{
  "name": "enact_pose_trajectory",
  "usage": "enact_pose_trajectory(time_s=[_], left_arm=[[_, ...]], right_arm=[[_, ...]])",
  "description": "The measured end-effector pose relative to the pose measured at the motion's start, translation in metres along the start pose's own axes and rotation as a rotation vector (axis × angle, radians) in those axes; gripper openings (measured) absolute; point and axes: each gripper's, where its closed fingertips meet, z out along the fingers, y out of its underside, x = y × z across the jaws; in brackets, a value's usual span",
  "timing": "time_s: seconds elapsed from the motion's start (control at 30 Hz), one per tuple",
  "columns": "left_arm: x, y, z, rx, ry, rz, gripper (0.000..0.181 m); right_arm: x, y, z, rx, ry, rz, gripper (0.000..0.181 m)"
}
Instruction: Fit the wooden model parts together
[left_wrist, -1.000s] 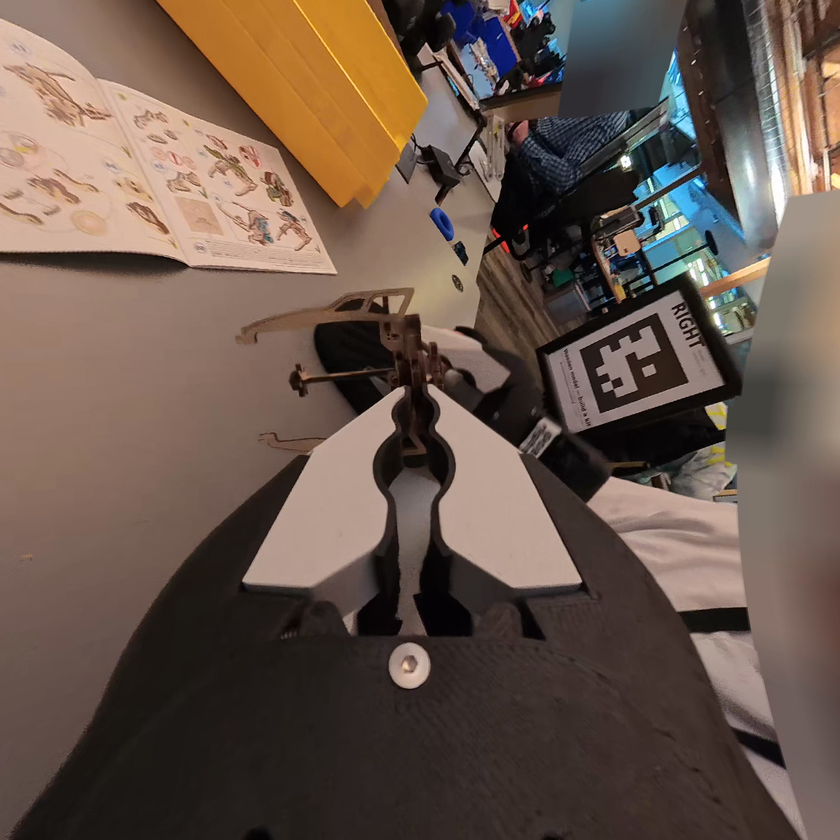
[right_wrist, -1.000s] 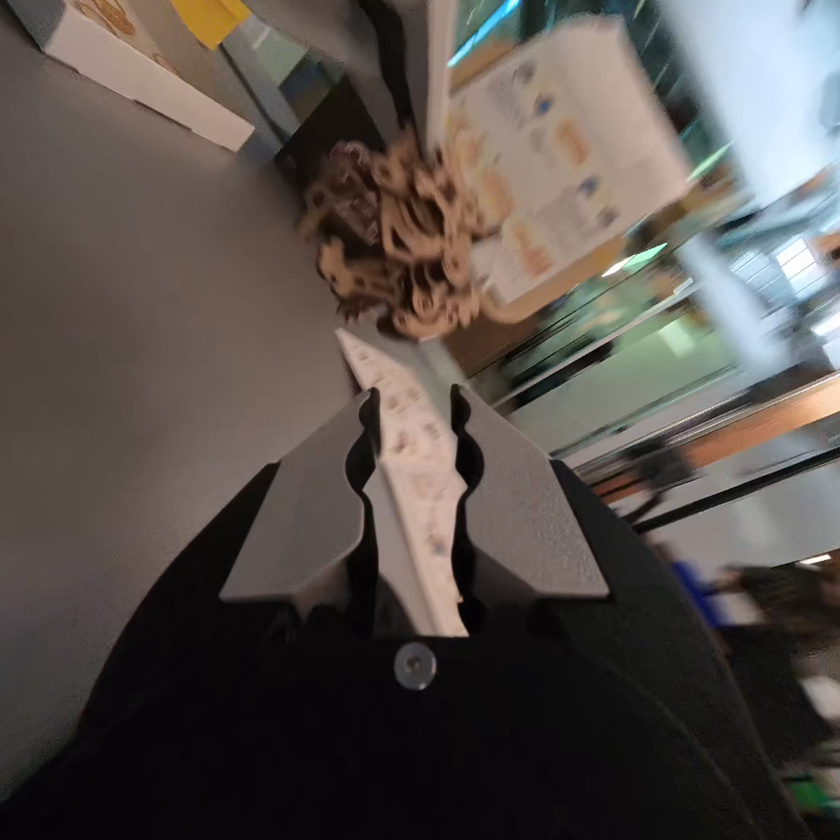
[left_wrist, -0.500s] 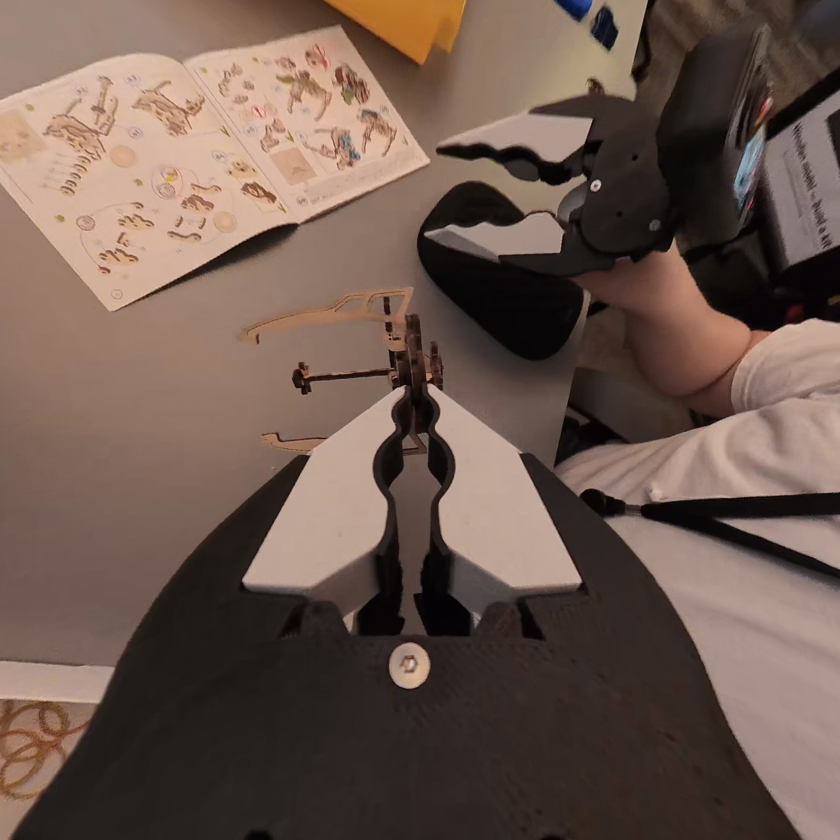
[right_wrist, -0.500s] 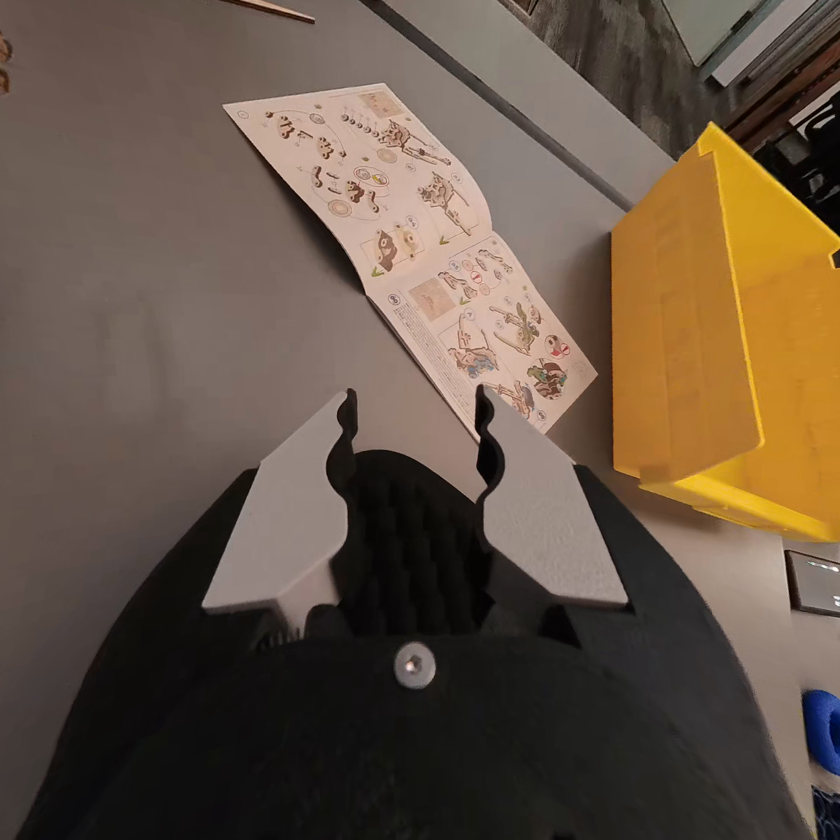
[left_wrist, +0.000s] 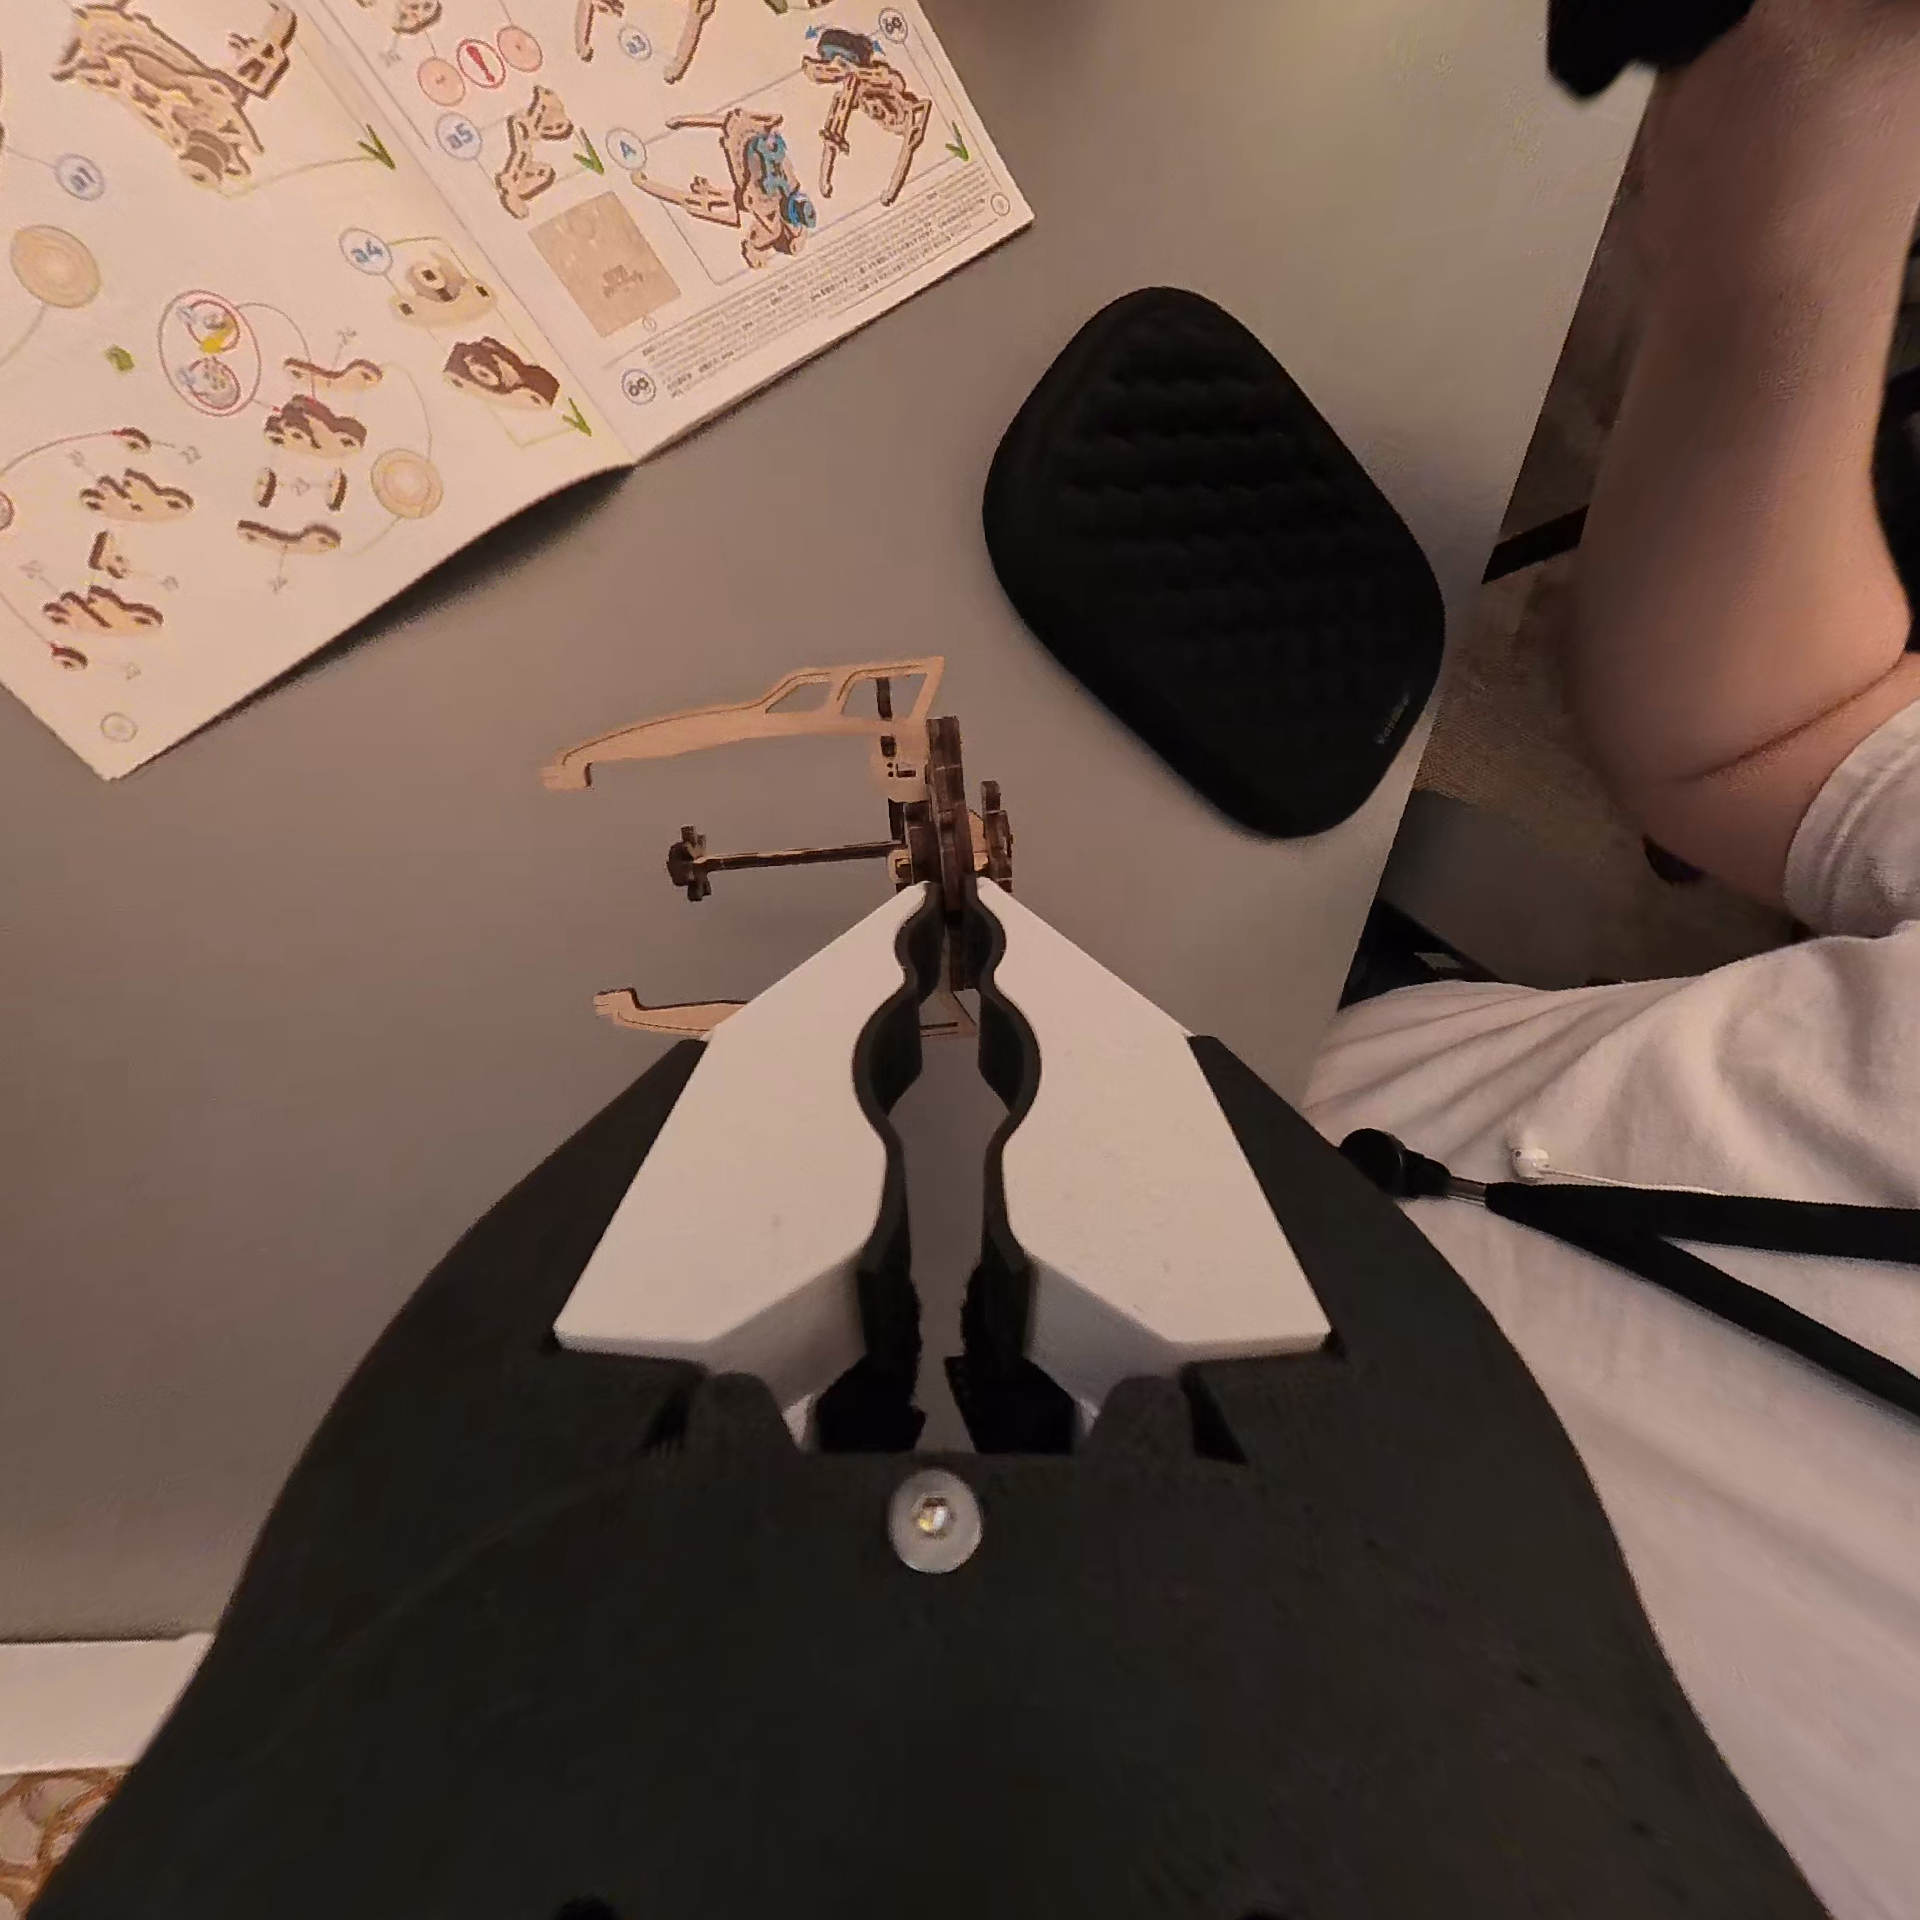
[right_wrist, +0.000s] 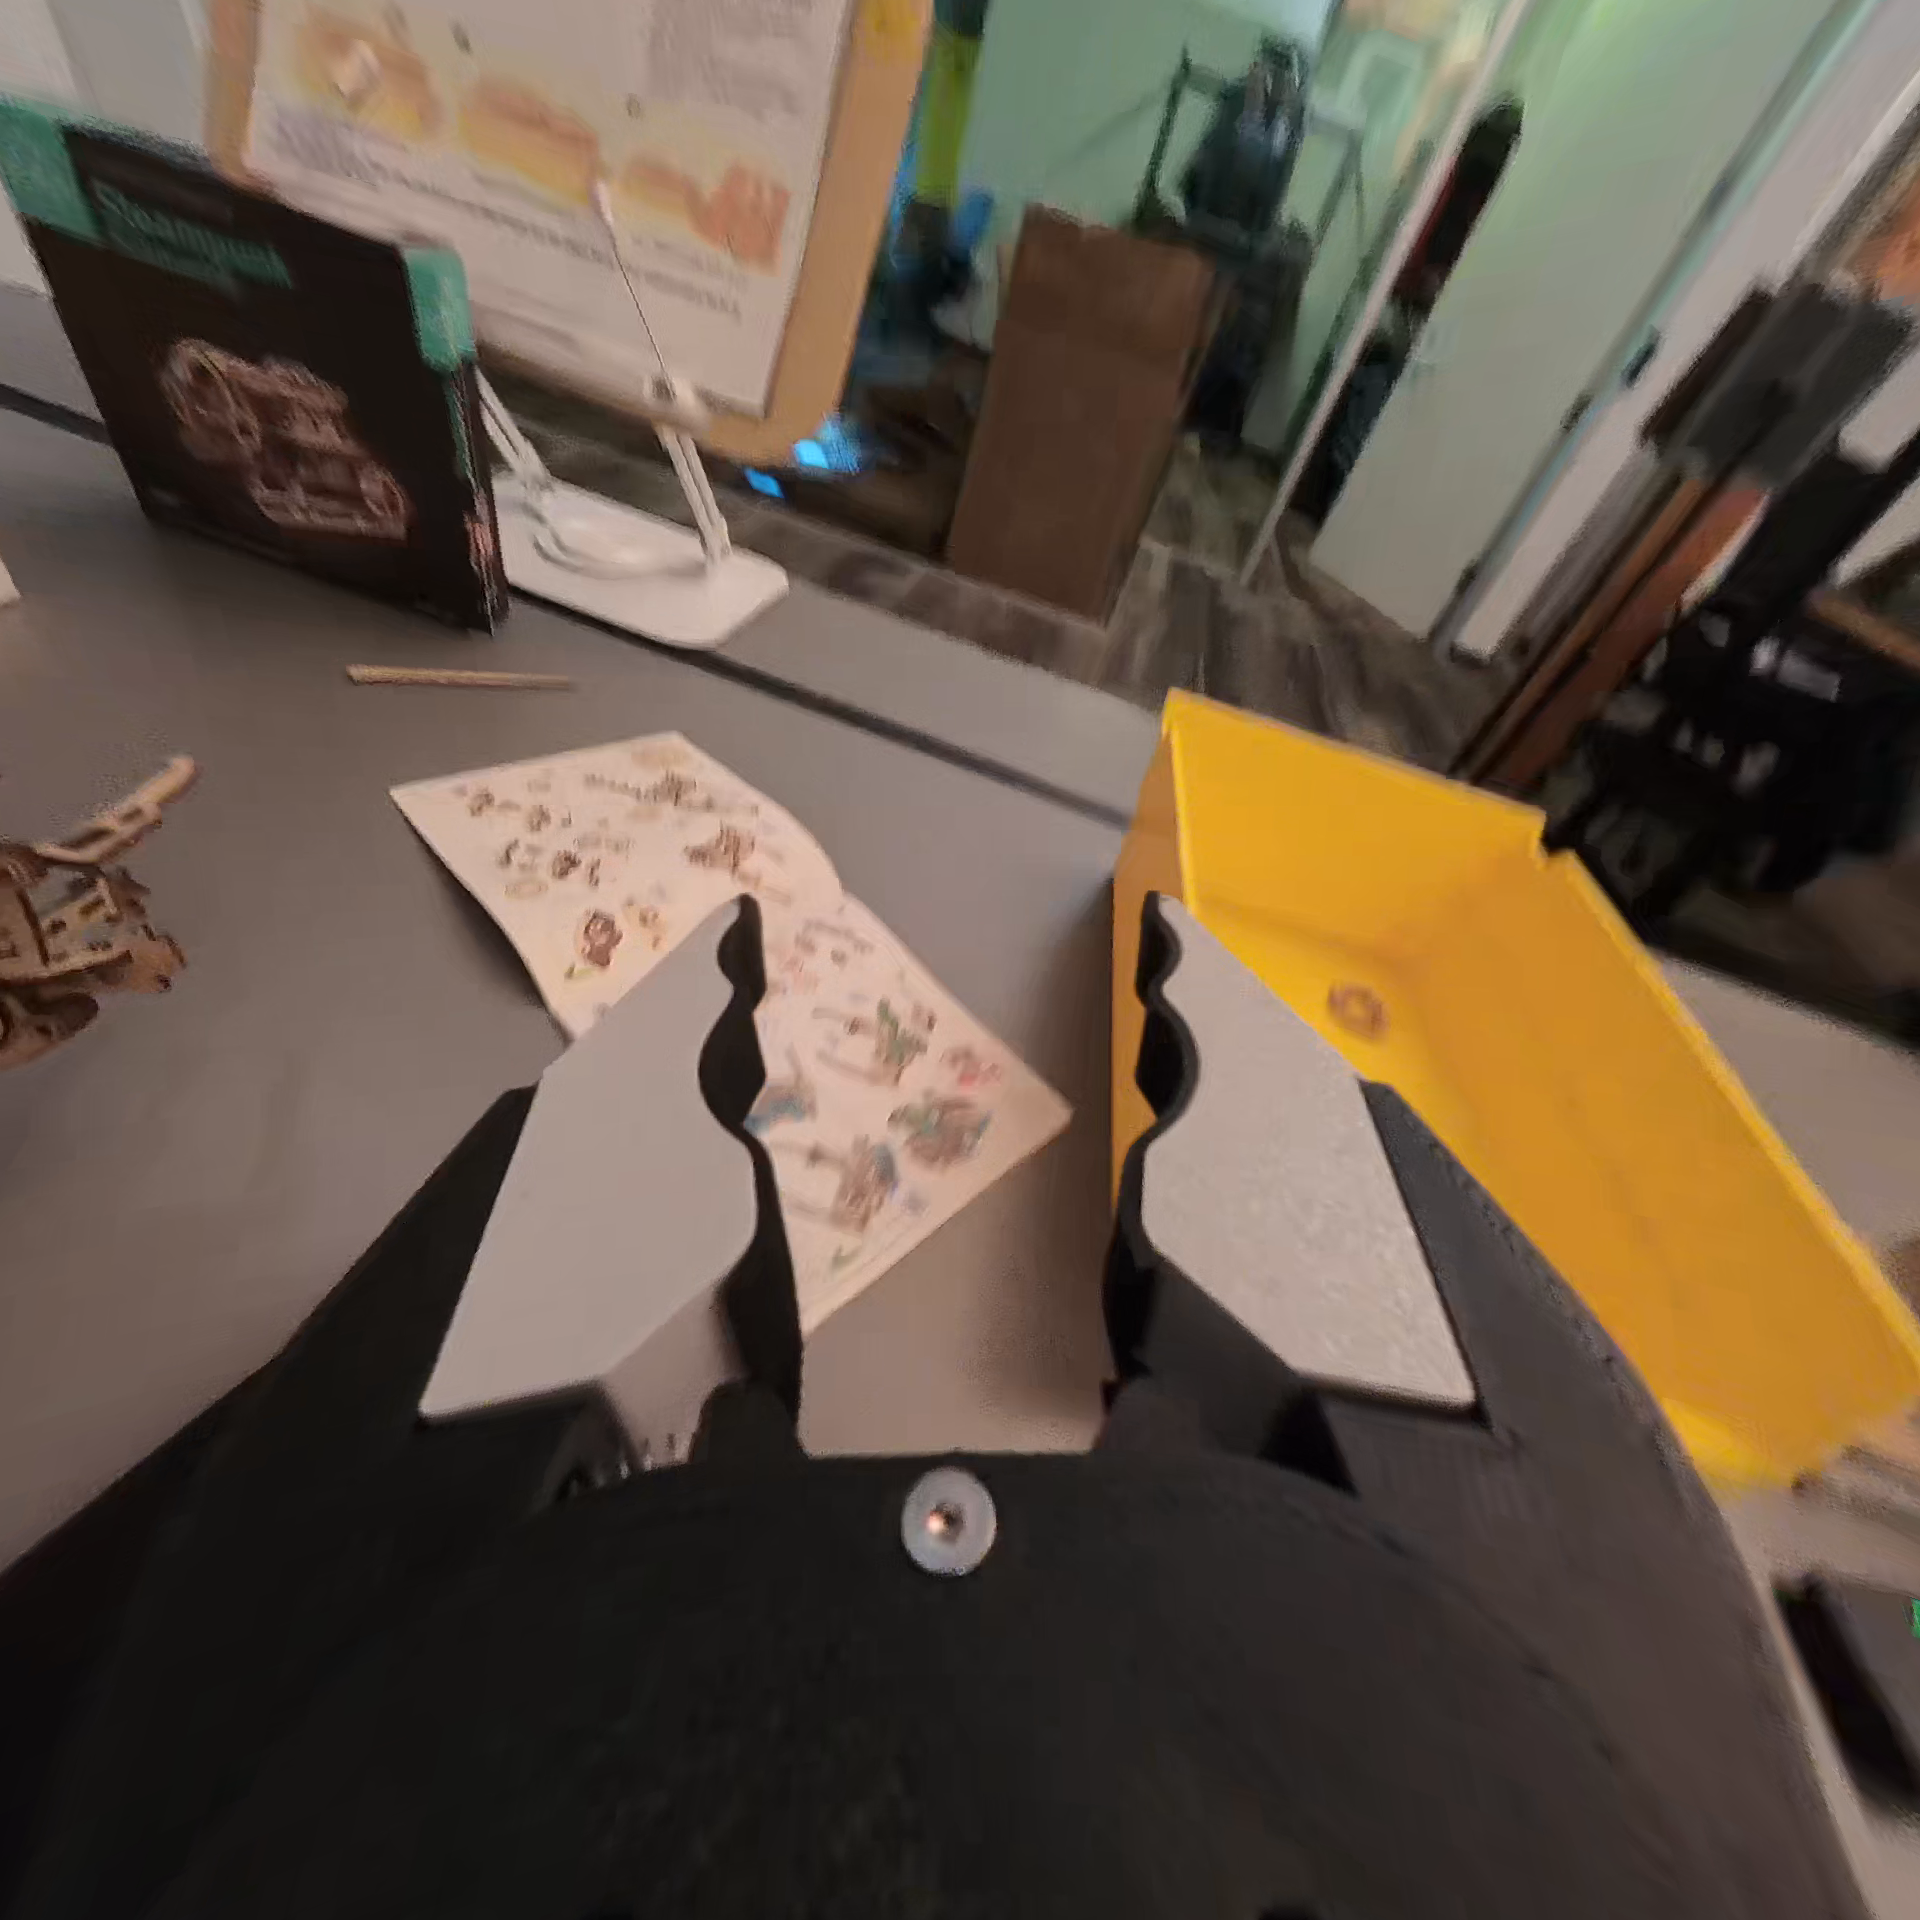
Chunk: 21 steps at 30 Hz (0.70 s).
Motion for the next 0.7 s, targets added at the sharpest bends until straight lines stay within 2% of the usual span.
enact_pose_trajectory(time_s=[0.1,0.13,0.23,0.3,0.37,0.47,0.6,0.7], left_arm=[[-0.003,-0.007,0.007,-0.045,-0.022,-0.008,0.0],[-0.006,-0.009,0.009,-0.056,-0.035,-0.008,0.0],[-0.017,-0.017,0.015,-0.071,-0.065,-0.035,0.0],[-0.023,-0.021,0.018,-0.065,-0.062,-0.056,0.0],[-0.028,-0.018,0.019,-0.074,-0.061,-0.079,0.0],[-0.038,-0.014,0.018,-0.063,-0.075,-0.097,0.0],[-0.037,-0.009,0.02,-0.063,-0.007,-0.096,0.0],[-0.038,-0.012,0.018,-0.04,0.004,-0.086,0.0]], right_arm=[[0.017,-0.032,0.01,0.151,-0.037,-0.076,0.049],[0.024,-0.041,0.015,0.19,-0.035,-0.059,0.043],[0.025,-0.065,0.034,0.313,-0.166,0.05,0.027],[0.035,-0.075,0.044,0.392,-0.143,0.054,0.013],[0.052,-0.068,0.053,0.4,-0.031,0.01,0.001],[0.056,-0.049,0.054,0.346,0.0,-0.035,0.0],[0.064,-0.037,0.051,0.341,0.041,-0.019,0.0],[0.068,-0.033,0.051,0.31,0.112,-0.137,0.0]])
